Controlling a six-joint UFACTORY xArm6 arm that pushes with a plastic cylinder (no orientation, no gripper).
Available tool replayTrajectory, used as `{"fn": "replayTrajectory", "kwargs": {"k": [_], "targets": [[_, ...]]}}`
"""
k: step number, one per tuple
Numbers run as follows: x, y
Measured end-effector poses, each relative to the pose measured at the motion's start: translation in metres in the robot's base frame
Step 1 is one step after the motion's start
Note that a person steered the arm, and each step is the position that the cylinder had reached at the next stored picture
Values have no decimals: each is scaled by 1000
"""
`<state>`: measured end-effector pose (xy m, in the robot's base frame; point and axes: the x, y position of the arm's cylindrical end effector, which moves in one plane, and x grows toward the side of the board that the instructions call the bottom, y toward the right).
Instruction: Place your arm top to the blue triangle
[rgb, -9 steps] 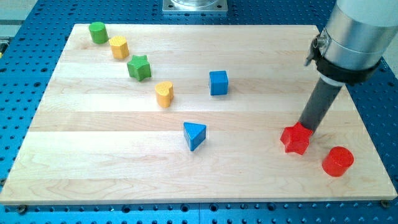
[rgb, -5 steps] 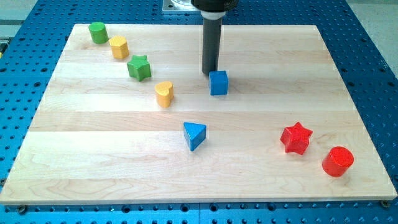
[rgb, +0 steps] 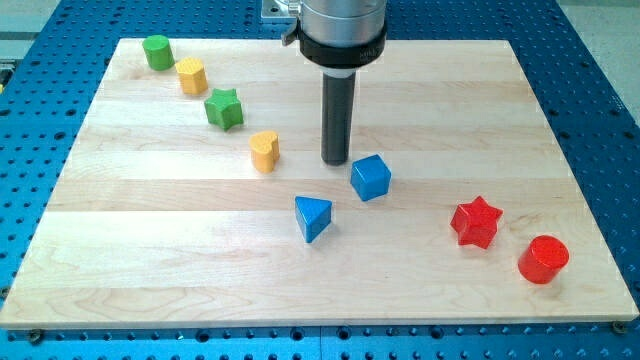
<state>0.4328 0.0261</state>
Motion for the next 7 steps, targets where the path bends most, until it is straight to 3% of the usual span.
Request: {"fn": "replayTrajectory", "kwargs": {"k": [1, 4, 5, 7], "targets": [[21, 17], [31, 42], [15, -7], [76, -8]]}}
